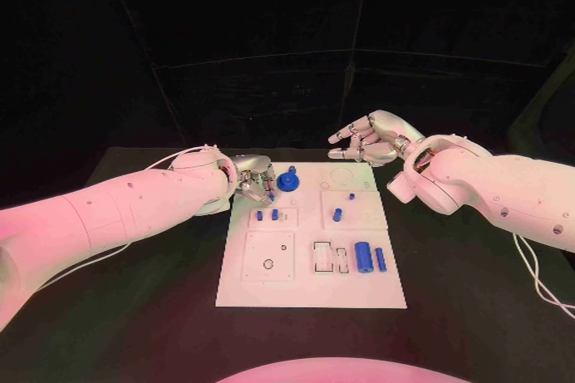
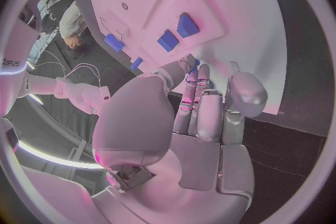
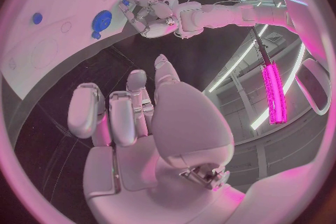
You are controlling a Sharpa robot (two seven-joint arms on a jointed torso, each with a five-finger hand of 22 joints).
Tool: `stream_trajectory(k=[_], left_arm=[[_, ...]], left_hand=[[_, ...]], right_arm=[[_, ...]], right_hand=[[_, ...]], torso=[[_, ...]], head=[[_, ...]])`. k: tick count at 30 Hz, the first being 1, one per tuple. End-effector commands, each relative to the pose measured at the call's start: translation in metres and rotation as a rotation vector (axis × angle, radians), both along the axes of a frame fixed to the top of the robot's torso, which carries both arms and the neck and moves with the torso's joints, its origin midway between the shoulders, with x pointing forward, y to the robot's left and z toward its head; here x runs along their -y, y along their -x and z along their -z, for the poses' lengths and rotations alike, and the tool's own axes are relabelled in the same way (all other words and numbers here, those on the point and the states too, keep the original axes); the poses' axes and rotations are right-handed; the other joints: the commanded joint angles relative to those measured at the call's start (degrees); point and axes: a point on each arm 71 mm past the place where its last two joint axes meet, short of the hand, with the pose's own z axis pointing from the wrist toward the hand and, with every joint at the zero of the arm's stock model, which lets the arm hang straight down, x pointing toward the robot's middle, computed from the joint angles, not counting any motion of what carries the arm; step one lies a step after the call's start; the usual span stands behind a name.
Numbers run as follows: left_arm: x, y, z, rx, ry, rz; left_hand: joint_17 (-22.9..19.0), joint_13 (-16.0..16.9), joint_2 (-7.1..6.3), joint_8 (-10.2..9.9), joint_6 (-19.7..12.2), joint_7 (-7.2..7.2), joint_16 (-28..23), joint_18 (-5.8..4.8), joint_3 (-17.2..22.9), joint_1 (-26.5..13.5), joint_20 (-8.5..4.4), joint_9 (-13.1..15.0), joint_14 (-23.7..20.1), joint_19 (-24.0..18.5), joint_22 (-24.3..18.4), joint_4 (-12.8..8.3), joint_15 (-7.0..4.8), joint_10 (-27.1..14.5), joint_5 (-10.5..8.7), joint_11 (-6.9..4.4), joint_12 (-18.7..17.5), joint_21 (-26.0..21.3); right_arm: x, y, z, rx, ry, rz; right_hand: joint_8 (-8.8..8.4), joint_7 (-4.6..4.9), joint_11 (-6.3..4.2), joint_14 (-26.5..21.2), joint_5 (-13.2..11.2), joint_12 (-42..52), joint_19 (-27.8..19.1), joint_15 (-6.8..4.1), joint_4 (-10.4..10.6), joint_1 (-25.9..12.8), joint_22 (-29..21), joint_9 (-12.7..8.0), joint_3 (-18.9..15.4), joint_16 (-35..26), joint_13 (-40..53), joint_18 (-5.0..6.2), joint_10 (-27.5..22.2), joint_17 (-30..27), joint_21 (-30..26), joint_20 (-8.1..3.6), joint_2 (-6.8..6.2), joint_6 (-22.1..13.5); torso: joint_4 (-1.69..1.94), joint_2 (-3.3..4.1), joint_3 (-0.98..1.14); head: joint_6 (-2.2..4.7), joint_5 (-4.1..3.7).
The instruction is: Assemble the parts on the task board
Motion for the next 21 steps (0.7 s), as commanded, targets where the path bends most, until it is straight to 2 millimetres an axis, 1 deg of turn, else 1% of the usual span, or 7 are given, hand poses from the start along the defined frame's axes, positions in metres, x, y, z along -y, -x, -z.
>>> stream_trajectory(k=[1, 7, 11, 15, 16, 19, 21], left_arm=[[0.000, 0.000, 0.000, -0.003, -0.011, 0.004], [0.000, 0.001, 0.000, -0.001, -0.008, 0.008], [-0.004, 0.000, 0.000, 0.009, -0.004, -0.002], [-0.010, 0.000, -0.002, 0.023, 0.010, -0.021], [-0.011, 0.000, -0.002, 0.028, 0.015, -0.025], [-0.015, -0.001, -0.004, 0.041, 0.036, -0.036], [-0.017, -0.001, -0.005, 0.050, 0.058, -0.042]], left_hand=[[-0.22, 0.05, -0.22, -0.66, -0.31, 0.32, 0.27, -0.48, 0.34, -0.70, 0.23, -0.13, 1.62, 0.28, 0.16, -0.15, -0.10, 0.33, -0.02, 0.21, -0.54, 0.38], [-0.65, -0.01, -1.57, -4.32, -5.49, 0.42, 0.25, -0.56, 0.52, -1.58, 0.38, -0.50, 1.52, 0.27, 0.73, -0.32, 0.00, -0.44, -0.03, 0.27, -1.89, 0.82], [-1.34, -0.11, -2.46, -6.13, -7.93, 0.79, 0.01, -0.45, 0.38, -2.14, 0.57, -0.44, 1.36, -0.04, 0.18, -0.36, 0.29, -2.04, -0.03, 0.73, -3.26, 0.14], [-1.88, -0.12, -2.89, -6.67, -9.29, 1.01, -0.15, -0.23, 0.01, -2.22, 0.87, -0.37, 1.24, -0.48, -0.90, -0.45, 0.67, -3.90, -0.03, 1.22, -4.49, -1.08], [-1.98, -0.12, -2.94, -6.67, -9.52, 1.07, -0.18, -0.19, -0.11, -2.17, 0.94, -0.35, 1.21, -0.55, -1.08, -0.48, 0.74, -4.31, -0.03, 1.32, -4.71, -1.28], [-2.21, -0.13, -3.10, -6.63, -10.01, 1.16, -0.20, 0.03, -0.73, -2.12, 1.14, -0.31, 1.16, -0.89, -2.09, -0.51, 0.97, -5.71, -0.03, 1.60, -5.36, -2.39], [-2.27, -0.11, -3.03, -6.57, -10.16, 1.24, -0.15, 0.19, -1.16, -1.98, 1.28, -0.27, 1.16, -1.13, -2.80, -0.51, 1.10, -6.55, -0.03, 1.77, -5.68, -3.17]], right_arm=[[-0.001, 0.000, -0.001, 0.003, -0.004, -0.009], [0.002, -0.001, 0.000, -0.009, 0.004, 0.003], [0.007, -0.003, 0.003, -0.025, 0.060, 0.017], [0.014, -0.006, 0.009, -0.026, 0.193, 0.036], [0.017, -0.007, 0.010, -0.023, 0.231, 0.040], [0.022, -0.010, 0.013, -0.005, 0.340, 0.051], [0.025, -0.011, 0.016, 0.018, 0.428, 0.054]], right_hand=[[-0.23, 0.17, -0.06, 2.38, 0.28, 0.09, -0.42, -0.54, 0.00, 0.10, -0.11, 0.03, -0.25, -0.31, -0.04, 1.08, -0.41, 0.03, -0.22, 0.14, 0.40, 0.42], [-0.35, 0.24, 0.00, 2.23, 0.23, -2.64, -1.04, -0.51, 0.00, 0.23, -1.01, -0.01, -0.53, -0.75, -2.94, 1.27, -2.27, -0.53, -0.73, 0.15, 0.44, 0.18], [-0.22, 0.35, 0.13, 0.55, 0.06, -9.76, -5.03, -0.40, -0.10, 1.65, -6.87, 0.05, -1.18, -5.29, -9.39, 2.50, -6.33, -6.02, -4.41, 0.22, 1.29, -0.04], [0.89, -0.03, 0.27, -0.55, -1.92, -19.65, -7.22, -0.20, -0.94, 5.20, -11.46, 0.16, -0.93, -11.07, -17.87, 3.45, -7.39, -12.49, -7.78, -0.22, 2.43, 2.42], [1.34, 0.05, -0.05, -0.44, -1.91, -21.27, -7.10, -0.64, -1.50, 6.48, -11.59, 0.29, -0.47, -11.47, -19.16, 3.36, -7.92, -12.95, -7.91, -0.10, 2.73, 3.31], [1.66, 0.40, -0.06, -0.02, -3.22, -27.16, -6.06, -0.52, -2.23, 8.66, -11.22, 0.10, 0.30, -12.38, -24.54, 3.21, -6.81, -13.78, -7.85, -0.21, 3.19, 4.43], [1.71, -0.08, 0.09, 0.53, -3.78, -30.70, -4.95, -0.52, -2.84, 9.90, -10.06, 0.00, 0.75, -11.75, -27.73, 2.97, -5.78, -12.98, -7.18, -0.22, 3.03, 5.07]], torso=[[0.02, -0.03, -0.03], [0.03, -0.04, -0.01], [0.01, -0.07, -0.04], [0.07, -0.05, -0.08], [0.10, -0.05, -0.08], [0.08, -0.04, -0.04], [0.07, -0.03, -0.02]], head=[[-0.02, -0.09], [0.05, -0.15], [0.18, -0.17], [0.25, -0.28], [0.31, -0.32], [0.36, -0.28], [0.38, -0.30]])
